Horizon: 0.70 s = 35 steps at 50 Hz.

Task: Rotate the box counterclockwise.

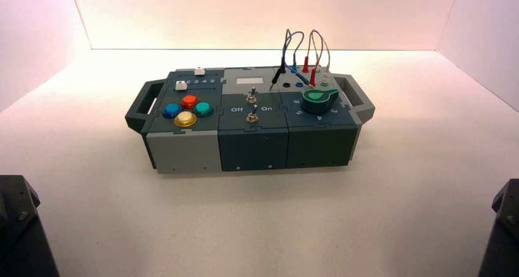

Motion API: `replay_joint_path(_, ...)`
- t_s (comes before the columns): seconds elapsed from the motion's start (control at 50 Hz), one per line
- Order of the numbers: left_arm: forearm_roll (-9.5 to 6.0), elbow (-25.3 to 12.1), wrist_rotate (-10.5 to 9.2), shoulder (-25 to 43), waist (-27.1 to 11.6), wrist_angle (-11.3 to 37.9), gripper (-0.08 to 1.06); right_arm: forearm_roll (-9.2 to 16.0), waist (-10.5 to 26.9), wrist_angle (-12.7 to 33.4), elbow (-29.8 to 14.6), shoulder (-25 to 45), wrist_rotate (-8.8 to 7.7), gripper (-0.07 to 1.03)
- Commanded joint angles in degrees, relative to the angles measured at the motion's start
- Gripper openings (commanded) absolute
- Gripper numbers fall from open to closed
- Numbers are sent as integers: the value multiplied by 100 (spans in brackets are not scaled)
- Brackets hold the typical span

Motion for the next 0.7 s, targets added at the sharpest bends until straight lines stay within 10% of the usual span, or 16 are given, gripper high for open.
replay_joint_path(0.02,0,-255,9,255,9,-79,-3,220,510,272,-185,-70,79,-2)
replay_joint_path(0.26,9,-826,123,1020,18,-132,-3,993,984,721,-53,-70,88,-2)
replay_joint_path(0.7,9,-1679,272,3059,9,-940,-3,1688,1002,1116,352,-79,70,-2)
